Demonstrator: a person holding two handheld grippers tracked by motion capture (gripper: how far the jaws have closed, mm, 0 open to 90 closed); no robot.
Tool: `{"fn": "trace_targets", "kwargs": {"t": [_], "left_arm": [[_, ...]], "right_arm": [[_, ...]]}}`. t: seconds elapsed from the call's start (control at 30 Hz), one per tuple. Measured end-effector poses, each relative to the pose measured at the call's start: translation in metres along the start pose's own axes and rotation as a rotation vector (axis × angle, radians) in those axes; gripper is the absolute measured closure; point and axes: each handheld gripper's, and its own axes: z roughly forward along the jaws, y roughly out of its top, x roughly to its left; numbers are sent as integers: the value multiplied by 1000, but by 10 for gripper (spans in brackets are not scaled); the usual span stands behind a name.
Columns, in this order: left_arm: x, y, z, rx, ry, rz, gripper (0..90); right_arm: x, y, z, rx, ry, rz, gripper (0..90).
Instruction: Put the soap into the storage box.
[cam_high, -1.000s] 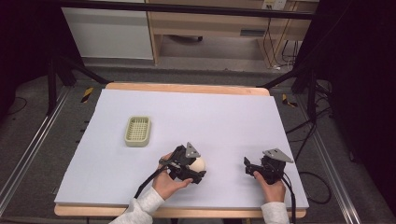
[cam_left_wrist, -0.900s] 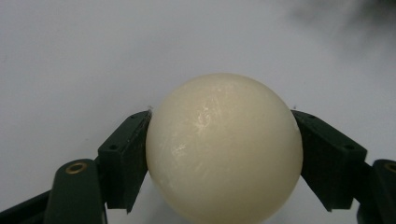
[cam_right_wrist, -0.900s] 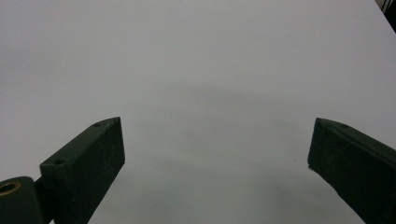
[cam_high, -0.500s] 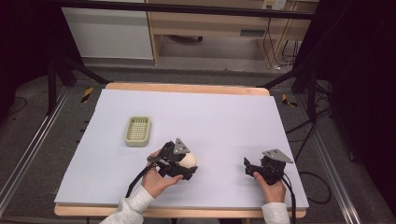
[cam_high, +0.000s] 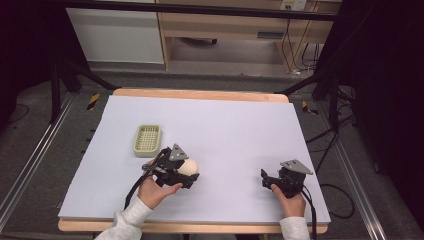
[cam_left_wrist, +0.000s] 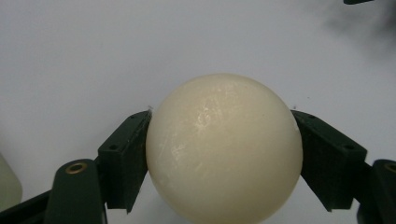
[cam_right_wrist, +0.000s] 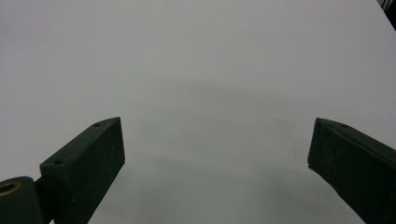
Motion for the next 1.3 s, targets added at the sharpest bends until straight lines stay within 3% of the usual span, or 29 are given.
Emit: {"fn": "trace_targets", "kwargs": {"t": [1.3], "left_arm": [[54, -5, -34, 3, 92, -60, 241]], "right_arm": [[1, 0, -1, -11, 8, 17, 42]]}}
